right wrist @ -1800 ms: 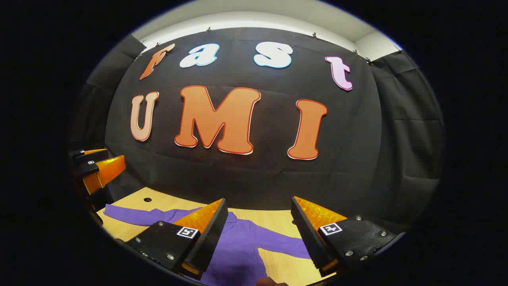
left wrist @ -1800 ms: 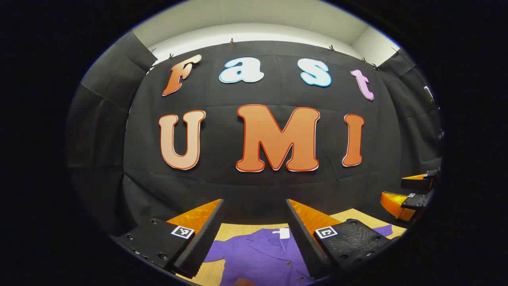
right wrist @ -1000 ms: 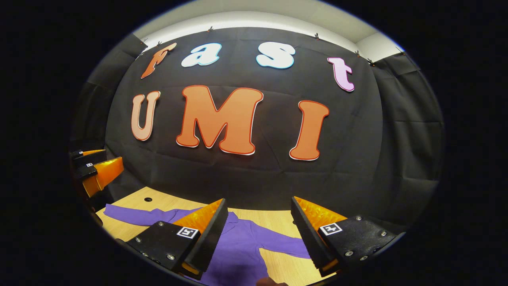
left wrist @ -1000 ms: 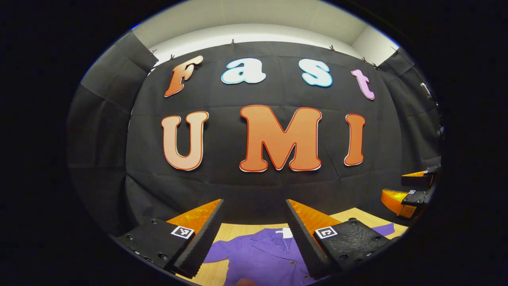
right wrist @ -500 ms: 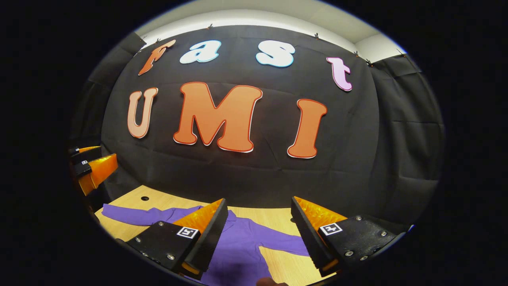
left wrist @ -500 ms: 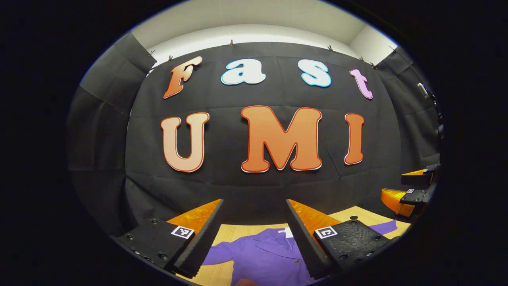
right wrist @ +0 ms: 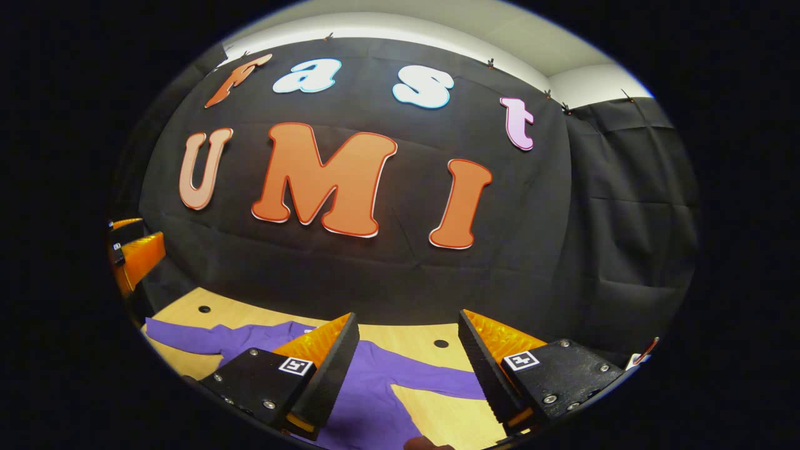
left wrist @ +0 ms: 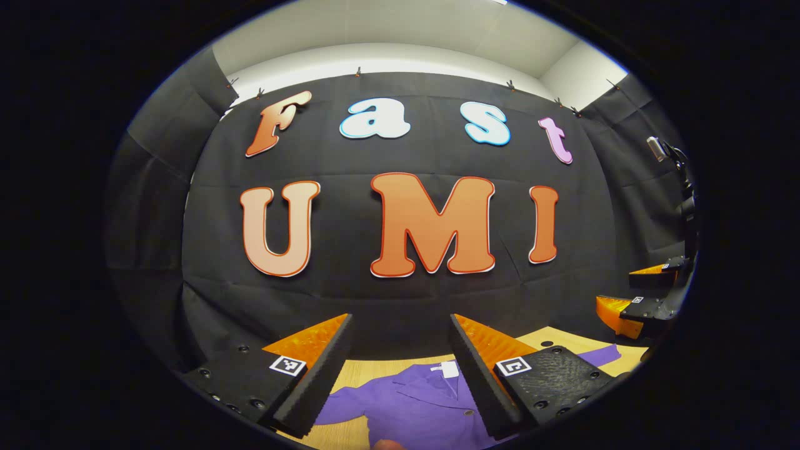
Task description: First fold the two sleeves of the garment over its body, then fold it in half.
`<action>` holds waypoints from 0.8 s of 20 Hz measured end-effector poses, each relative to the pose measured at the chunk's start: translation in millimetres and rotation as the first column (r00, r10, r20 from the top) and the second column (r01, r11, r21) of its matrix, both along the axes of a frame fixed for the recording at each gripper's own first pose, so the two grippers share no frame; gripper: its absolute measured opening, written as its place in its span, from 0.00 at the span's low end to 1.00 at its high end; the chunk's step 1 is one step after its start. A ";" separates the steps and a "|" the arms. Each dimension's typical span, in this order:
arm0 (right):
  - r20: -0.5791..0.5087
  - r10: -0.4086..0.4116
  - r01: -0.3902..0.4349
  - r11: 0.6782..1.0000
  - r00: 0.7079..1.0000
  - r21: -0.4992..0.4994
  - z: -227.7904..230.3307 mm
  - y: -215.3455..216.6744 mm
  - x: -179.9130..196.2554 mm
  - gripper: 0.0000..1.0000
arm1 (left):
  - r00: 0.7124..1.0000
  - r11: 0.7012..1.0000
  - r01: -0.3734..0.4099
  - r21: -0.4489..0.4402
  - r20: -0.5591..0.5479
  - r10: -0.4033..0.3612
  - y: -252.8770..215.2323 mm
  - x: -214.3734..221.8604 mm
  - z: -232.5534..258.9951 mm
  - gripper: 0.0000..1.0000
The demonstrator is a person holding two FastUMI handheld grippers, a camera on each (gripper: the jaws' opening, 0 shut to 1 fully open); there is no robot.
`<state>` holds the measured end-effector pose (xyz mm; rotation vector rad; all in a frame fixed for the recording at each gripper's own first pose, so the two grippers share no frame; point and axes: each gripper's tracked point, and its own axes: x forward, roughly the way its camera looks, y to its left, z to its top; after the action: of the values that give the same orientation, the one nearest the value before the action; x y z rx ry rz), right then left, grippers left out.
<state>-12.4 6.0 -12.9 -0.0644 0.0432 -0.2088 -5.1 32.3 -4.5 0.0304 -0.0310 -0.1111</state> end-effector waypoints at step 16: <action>-0.182 -0.156 0.162 0.987 0.971 0.020 -94.6 -165.0 64.4 0.95 | 0.998 0.998 -0.064 0.024 -0.028 0.065 -68.7 24.7 -14.1 0.94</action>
<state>52.0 -159.0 -107.5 -0.0448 0.2325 -0.3621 19.6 -36.4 -18.6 0.0533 -0.0003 -0.0473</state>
